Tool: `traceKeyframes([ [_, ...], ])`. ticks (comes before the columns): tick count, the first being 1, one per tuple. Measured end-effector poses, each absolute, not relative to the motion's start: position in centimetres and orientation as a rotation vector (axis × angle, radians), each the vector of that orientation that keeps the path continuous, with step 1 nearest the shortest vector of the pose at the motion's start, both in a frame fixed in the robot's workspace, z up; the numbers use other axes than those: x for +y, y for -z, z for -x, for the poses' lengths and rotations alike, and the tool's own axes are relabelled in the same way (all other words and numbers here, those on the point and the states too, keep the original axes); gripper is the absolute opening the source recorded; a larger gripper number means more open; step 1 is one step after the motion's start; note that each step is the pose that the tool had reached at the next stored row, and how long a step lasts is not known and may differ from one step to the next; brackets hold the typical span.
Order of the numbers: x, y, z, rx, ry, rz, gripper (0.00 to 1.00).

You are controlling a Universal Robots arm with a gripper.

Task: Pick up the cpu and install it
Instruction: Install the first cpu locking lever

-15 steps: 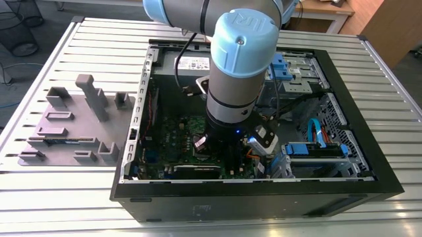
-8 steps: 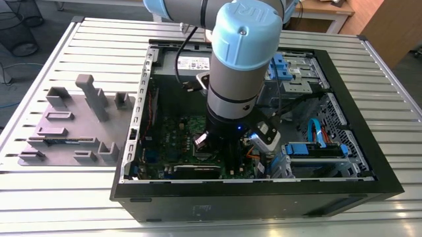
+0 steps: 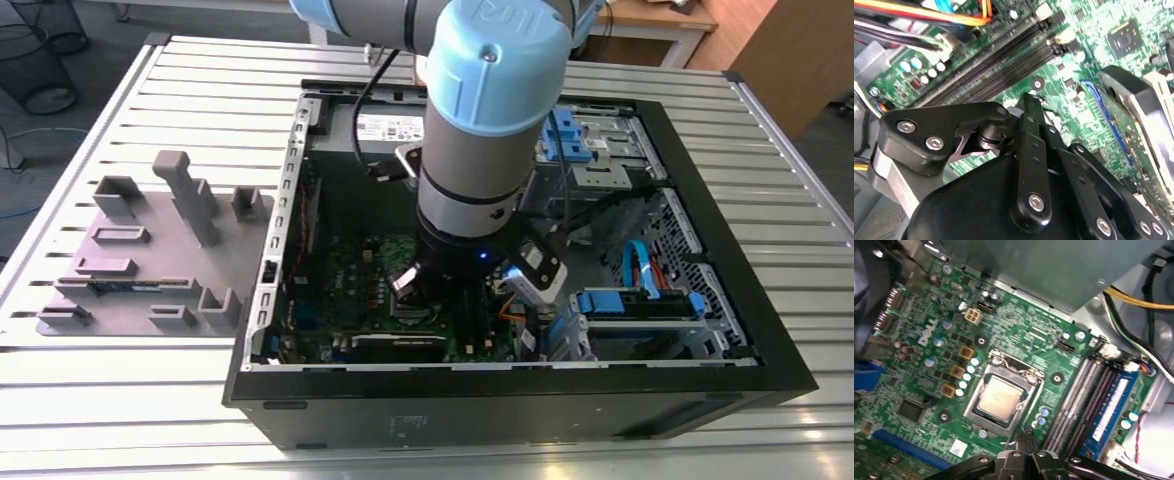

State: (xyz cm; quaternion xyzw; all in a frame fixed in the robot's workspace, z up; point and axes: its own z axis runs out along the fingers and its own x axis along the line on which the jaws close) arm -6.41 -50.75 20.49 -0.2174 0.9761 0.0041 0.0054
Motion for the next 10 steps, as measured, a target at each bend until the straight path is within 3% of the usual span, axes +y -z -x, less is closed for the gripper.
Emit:
traceKeyframes([
  [10,-50.5,-20.9,9.3,3.052,-0.012,0.678,0.11],
])
